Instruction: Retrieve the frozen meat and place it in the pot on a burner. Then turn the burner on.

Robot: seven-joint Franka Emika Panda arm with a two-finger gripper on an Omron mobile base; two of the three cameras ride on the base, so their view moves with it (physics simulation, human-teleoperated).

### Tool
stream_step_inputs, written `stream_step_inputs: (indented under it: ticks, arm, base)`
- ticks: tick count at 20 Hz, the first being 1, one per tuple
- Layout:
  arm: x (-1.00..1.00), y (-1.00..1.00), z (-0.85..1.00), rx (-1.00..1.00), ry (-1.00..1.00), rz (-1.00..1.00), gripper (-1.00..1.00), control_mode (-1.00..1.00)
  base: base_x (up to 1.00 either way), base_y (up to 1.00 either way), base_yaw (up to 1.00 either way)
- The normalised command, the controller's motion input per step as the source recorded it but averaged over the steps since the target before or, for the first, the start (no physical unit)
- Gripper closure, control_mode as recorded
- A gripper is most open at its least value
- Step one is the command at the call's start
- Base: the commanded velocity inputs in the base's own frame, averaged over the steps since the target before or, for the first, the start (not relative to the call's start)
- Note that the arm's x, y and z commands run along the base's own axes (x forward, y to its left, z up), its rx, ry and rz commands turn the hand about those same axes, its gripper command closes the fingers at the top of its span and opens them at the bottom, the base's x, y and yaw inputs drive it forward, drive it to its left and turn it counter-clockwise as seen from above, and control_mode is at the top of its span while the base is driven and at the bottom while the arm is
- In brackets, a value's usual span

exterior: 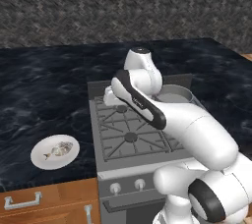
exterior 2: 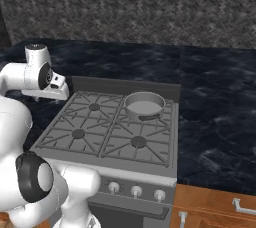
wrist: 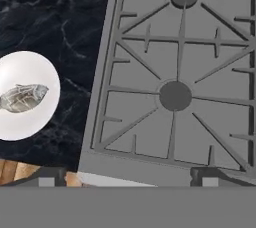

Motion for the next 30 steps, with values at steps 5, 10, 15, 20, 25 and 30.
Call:
stream_step_inputs:
  ticks: [5,10,15,20,25,30]
  arm:
    - [0.0,0.66,-0.18,0.0,0.09,0.29,-1.0,-1.0]
    - [0.0,0.54,-0.22,-0.03,0.0,0.25,-1.0,-1.0]
    - [0.0,0.83,-0.04,-0.07,0.0,0.22,-1.0,-1.0]
    - [0.0,0.73,-0.12,-0.11,0.0,0.25,-1.0,-1.0]
    - [0.0,0.7,-0.24,-0.05,0.05,0.27,-1.0,-1.0]
    - [0.0,0.57,-0.26,-0.01,0.01,0.32,-1.0,-1.0]
  base:
    - [0.0,0.0,0.0]
    - [0.0,0.0,0.0]
    - [0.0,0.0,0.0]
    - [0.0,0.0,0.0]
    - [0.0,0.0,0.0]
    - [0.0,0.0,0.0]
